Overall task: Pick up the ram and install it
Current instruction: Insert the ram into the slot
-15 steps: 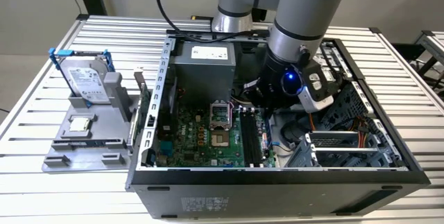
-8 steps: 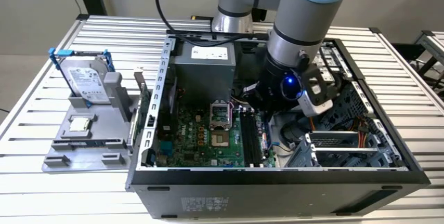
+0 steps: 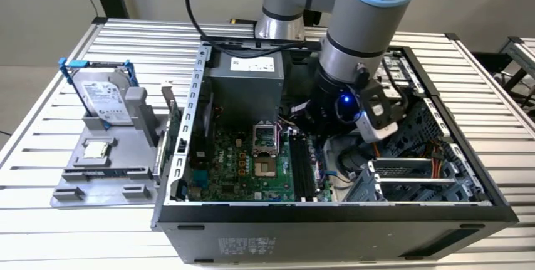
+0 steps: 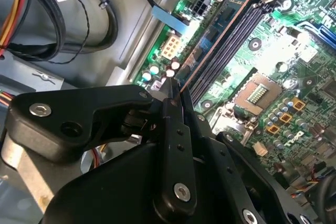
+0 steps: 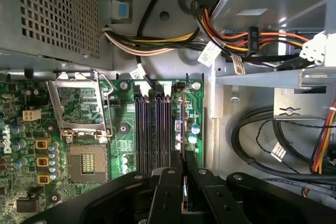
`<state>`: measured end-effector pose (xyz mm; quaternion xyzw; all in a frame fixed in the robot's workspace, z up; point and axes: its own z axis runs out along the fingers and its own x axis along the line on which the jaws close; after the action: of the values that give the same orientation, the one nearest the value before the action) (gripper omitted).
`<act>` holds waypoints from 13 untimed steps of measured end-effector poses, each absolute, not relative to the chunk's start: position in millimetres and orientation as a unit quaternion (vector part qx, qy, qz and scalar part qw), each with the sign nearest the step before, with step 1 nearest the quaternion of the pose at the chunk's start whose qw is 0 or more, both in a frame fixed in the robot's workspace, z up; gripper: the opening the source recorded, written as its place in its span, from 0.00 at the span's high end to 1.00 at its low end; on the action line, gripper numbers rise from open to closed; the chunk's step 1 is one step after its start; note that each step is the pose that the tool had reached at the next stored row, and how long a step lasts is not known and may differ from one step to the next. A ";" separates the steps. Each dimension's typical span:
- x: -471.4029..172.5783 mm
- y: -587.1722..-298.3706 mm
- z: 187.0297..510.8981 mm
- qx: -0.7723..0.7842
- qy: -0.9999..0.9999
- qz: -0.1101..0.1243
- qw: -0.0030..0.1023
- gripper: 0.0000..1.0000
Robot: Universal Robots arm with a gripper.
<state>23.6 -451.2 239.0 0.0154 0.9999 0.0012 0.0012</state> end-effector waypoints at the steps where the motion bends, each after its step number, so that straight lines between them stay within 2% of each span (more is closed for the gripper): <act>1: 23.5 -451.4 238.6 0.015 1.000 0.001 0.001 1.00; 13: 21.0 -454.6 230.9 0.015 1.000 0.001 -0.002 1.00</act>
<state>21.0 -454.6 230.9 0.0155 0.9999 0.0011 -0.0020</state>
